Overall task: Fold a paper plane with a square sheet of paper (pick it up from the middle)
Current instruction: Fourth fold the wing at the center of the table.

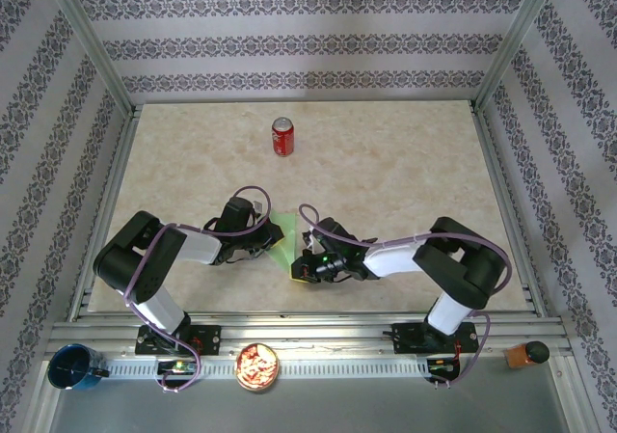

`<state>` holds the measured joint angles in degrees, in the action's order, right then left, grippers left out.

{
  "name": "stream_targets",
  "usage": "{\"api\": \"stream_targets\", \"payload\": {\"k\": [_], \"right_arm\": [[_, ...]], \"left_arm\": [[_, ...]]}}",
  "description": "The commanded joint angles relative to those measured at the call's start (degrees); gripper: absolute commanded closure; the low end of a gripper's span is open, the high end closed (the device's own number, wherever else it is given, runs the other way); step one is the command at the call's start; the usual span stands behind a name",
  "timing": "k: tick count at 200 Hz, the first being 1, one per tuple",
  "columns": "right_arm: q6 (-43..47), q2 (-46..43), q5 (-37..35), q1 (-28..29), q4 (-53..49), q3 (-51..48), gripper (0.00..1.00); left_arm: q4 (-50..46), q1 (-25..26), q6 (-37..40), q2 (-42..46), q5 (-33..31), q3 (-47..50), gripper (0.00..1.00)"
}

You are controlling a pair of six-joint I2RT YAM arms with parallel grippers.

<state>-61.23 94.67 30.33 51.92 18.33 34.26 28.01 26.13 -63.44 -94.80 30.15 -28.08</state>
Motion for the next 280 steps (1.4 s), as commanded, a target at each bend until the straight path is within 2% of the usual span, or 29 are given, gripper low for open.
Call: {"api": "stream_targets", "payload": {"k": [1,30,82,199,280], "right_arm": [[4.87,-3.75,-2.98,0.37,-9.66,4.99,0.96],[9.05,-2.4,-5.3,0.37,-18.84,10.34,0.96],[8.87,3.11,-5.02,0.37,-18.1,13.01,0.95],[7.46,2.8,-5.02,0.9,-17.01,7.68,0.96],[6.33,-1.0,-5.74,1.95,-17.16,3.87,0.96]], "left_arm": [[-3.27,-0.26,0.31,-1.7,-2.52,1.66,1.0],[-3.38,-0.21,0.43,-1.7,-2.55,1.54,1.0],[-3.32,-0.29,0.43,-1.5,-2.31,1.71,1.0],[-3.67,-0.28,0.51,-1.35,-2.62,1.86,1.0],[-3.83,-0.29,0.42,-1.09,-2.72,1.88,1.0]]}}
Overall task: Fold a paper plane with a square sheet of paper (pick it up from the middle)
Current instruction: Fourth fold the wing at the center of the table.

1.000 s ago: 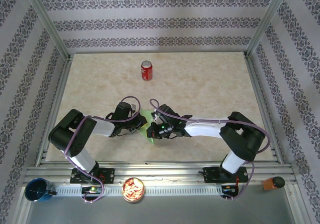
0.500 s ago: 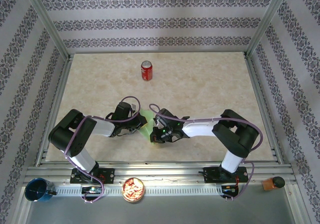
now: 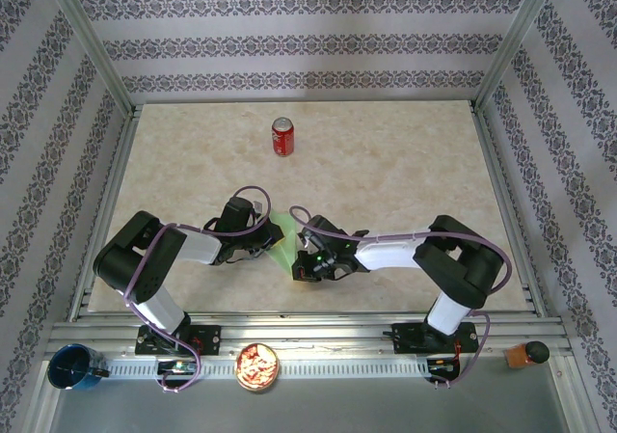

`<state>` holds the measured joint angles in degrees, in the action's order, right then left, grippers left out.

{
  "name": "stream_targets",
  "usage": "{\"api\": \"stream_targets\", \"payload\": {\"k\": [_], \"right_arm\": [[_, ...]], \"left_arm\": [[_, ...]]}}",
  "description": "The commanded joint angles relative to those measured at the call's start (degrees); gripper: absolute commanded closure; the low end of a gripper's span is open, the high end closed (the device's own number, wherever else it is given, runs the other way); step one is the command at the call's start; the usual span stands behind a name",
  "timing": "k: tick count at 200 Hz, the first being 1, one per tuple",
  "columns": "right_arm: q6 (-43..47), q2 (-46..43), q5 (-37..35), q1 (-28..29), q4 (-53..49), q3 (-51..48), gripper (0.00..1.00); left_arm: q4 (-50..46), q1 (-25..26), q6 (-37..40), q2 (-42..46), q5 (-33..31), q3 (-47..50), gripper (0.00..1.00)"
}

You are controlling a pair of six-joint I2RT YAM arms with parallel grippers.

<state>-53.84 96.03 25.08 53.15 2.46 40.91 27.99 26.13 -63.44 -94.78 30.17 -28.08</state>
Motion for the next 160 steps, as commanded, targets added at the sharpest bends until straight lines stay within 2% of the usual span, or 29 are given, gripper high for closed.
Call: {"api": "stream_targets", "payload": {"k": [1,45,66,160], "right_arm": [[-1.16,-2.52,-0.53,0.73,-1.13,-2.9,0.96],[-2.94,-11.56,-2.27,-1.21,1.82,-5.65,0.96],[-3.54,-12.99,-2.52,-2.8,2.65,-5.28,0.96],[-4.42,1.31,1.13,-3.13,5.76,6.55,0.95]], "left_arm": [[-3.81,-0.29,0.42,-1.11,-2.75,1.88,1.0],[0.23,0.16,-2.63,-0.56,-4.6,4.52,1.0],[1.89,0.81,-4.53,0.16,-6.58,6.11,1.0],[3.07,4.12,-8.13,2.36,-12.32,8.39,1.0]]}}
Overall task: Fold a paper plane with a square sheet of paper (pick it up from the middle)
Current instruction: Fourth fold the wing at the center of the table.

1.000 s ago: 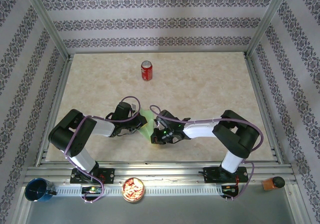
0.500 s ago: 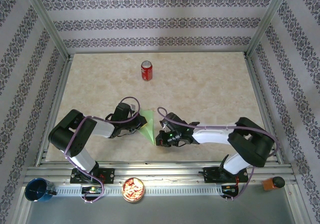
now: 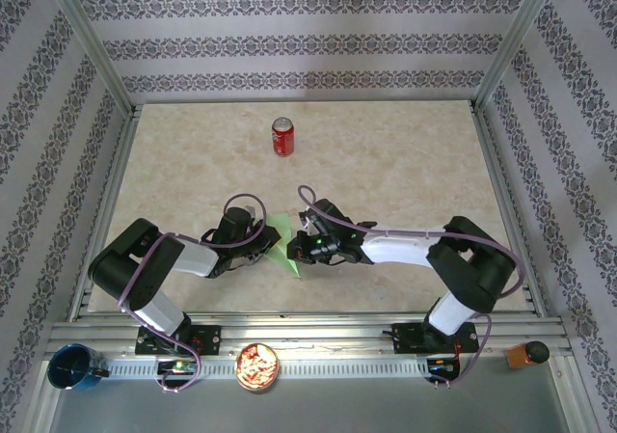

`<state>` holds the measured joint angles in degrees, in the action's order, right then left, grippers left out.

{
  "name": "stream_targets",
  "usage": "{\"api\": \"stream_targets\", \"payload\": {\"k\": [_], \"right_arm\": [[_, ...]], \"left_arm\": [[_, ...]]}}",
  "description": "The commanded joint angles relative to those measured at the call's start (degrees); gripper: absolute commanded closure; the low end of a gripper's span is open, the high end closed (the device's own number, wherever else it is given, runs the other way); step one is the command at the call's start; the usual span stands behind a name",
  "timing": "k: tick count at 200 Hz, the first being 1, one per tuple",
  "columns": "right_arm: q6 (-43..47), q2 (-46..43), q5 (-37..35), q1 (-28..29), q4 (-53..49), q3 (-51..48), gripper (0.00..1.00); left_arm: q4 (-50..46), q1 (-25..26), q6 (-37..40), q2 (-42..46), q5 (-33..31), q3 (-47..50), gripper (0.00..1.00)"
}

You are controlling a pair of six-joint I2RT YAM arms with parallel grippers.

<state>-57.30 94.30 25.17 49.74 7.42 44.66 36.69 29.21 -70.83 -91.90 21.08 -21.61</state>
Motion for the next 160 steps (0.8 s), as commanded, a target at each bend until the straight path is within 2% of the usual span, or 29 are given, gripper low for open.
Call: {"api": "stream_targets", "payload": {"k": [1,28,82,160], "right_arm": [[-0.97,3.1,1.12,0.28,0.86,2.88,0.95],[-1.0,6.53,2.78,0.29,1.76,5.1,0.96],[-0.29,8.97,1.24,-1.13,-0.03,5.27,0.96],[-2.45,10.27,1.44,-2.14,4.43,-1.67,0.96]], "left_arm": [[-5.65,1.03,-0.77,-0.5,-3.23,1.92,1.0],[-6.13,1.08,-0.54,-0.41,-3.23,1.66,1.0],[-6.12,1.03,0.21,-1.01,-2.45,0.87,1.0],[-9.46,1.08,2.1,0.21,-2.53,-0.7,1.0]]}}
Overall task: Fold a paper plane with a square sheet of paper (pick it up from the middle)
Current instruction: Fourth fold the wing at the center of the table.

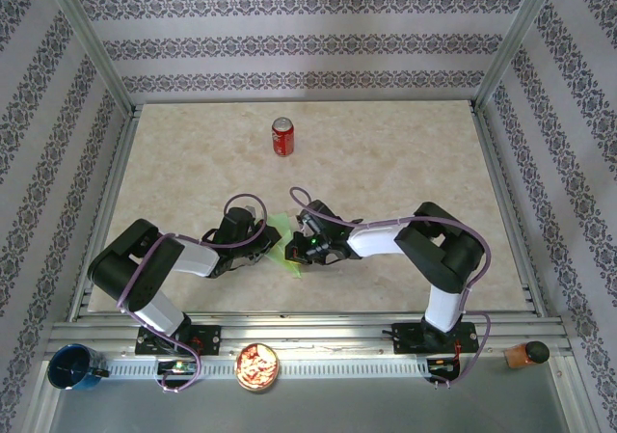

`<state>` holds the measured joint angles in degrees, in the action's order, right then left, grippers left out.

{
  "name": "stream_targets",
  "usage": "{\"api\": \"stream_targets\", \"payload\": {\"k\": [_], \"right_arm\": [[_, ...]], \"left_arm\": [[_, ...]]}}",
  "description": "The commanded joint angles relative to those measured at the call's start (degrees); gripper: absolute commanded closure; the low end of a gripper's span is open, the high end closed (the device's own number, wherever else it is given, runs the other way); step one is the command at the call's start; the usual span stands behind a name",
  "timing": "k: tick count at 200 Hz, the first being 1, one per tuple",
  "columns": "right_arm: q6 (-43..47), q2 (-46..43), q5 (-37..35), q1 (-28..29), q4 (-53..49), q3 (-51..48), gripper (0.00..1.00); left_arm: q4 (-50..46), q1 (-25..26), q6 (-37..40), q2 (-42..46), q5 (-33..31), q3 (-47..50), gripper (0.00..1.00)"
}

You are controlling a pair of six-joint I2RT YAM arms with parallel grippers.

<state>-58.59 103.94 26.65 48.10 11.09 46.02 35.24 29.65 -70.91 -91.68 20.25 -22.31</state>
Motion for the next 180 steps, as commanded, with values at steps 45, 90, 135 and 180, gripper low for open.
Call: {"api": "stream_targets", "payload": {"k": [45,90,135,180], "right_arm": [[-1.4,0.44,1.74,-0.81,3.21,-5.91,0.97],[0.59,0.16,3.64,-1.73,2.36,-5.68,0.99],[1.0,0.25,3.76,-1.78,2.18,-5.44,1.0],[1.06,0.32,3.32,-1.78,1.75,-5.41,1.0]], "left_arm": [[-11.21,0.64,6.65,3.83,-0.68,-2.29,0.9],[-19.95,0.69,14.29,10.92,2.65,-5.1,0.87],[-24.56,1.4,17.07,10.98,6.95,-5.46,0.98],[-15.03,1.9,14.74,5.55,11.75,-5.81,0.98]]}}
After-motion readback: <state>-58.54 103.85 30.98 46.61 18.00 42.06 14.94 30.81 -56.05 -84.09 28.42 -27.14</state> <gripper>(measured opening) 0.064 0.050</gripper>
